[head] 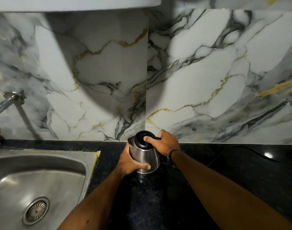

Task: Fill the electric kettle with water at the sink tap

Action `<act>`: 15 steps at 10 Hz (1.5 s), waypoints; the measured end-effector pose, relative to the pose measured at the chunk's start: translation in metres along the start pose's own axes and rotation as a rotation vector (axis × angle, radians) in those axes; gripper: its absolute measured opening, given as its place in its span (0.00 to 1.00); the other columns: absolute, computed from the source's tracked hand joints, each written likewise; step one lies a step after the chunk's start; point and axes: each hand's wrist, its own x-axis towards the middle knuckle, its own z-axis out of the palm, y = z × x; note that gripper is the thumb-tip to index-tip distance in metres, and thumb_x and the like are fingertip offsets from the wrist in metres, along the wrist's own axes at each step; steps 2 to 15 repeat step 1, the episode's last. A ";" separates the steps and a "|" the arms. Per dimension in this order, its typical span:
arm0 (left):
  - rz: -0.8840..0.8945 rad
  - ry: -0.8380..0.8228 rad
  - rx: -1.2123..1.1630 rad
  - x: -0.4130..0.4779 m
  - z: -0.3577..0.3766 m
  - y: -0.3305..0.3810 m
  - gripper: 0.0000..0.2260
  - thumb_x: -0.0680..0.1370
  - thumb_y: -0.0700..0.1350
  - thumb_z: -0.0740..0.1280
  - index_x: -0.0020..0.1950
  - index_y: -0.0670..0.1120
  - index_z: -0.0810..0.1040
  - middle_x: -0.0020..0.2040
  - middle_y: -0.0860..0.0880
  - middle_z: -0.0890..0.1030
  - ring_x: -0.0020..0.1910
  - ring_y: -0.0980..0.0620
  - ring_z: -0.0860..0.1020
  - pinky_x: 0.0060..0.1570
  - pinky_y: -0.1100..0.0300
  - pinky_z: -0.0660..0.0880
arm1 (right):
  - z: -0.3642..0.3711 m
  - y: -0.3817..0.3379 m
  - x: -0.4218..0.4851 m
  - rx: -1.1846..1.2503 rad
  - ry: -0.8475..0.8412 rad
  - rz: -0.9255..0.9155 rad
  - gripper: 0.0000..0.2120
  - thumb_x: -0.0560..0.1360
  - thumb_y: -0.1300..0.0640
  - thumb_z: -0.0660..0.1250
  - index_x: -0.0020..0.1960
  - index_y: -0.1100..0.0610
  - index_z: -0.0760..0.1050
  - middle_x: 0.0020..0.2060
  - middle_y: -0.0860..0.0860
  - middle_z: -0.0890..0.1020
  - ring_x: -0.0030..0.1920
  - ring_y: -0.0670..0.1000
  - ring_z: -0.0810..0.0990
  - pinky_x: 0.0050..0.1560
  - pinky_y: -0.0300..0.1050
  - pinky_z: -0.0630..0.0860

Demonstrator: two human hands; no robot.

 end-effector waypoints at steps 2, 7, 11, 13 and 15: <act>0.031 -0.045 -0.042 -0.006 0.001 0.002 0.60 0.51 0.51 0.94 0.76 0.61 0.67 0.72 0.53 0.80 0.73 0.48 0.79 0.74 0.41 0.79 | -0.002 0.004 -0.005 -0.019 0.009 -0.067 0.33 0.61 0.19 0.63 0.48 0.46 0.72 0.50 0.47 0.81 0.56 0.56 0.79 0.58 0.60 0.79; 0.031 -0.045 -0.042 -0.006 0.001 0.002 0.60 0.51 0.51 0.94 0.76 0.61 0.67 0.72 0.53 0.80 0.73 0.48 0.79 0.74 0.41 0.79 | -0.002 0.004 -0.005 -0.019 0.009 -0.067 0.33 0.61 0.19 0.63 0.48 0.46 0.72 0.50 0.47 0.81 0.56 0.56 0.79 0.58 0.60 0.79; 0.031 -0.045 -0.042 -0.006 0.001 0.002 0.60 0.51 0.51 0.94 0.76 0.61 0.67 0.72 0.53 0.80 0.73 0.48 0.79 0.74 0.41 0.79 | -0.002 0.004 -0.005 -0.019 0.009 -0.067 0.33 0.61 0.19 0.63 0.48 0.46 0.72 0.50 0.47 0.81 0.56 0.56 0.79 0.58 0.60 0.79; 0.031 -0.045 -0.042 -0.006 0.001 0.002 0.60 0.51 0.51 0.94 0.76 0.61 0.67 0.72 0.53 0.80 0.73 0.48 0.79 0.74 0.41 0.79 | -0.002 0.004 -0.005 -0.019 0.009 -0.067 0.33 0.61 0.19 0.63 0.48 0.46 0.72 0.50 0.47 0.81 0.56 0.56 0.79 0.58 0.60 0.79; 0.031 -0.045 -0.042 -0.006 0.001 0.002 0.60 0.51 0.51 0.94 0.76 0.61 0.67 0.72 0.53 0.80 0.73 0.48 0.79 0.74 0.41 0.79 | -0.002 0.004 -0.005 -0.019 0.009 -0.067 0.33 0.61 0.19 0.63 0.48 0.46 0.72 0.50 0.47 0.81 0.56 0.56 0.79 0.58 0.60 0.79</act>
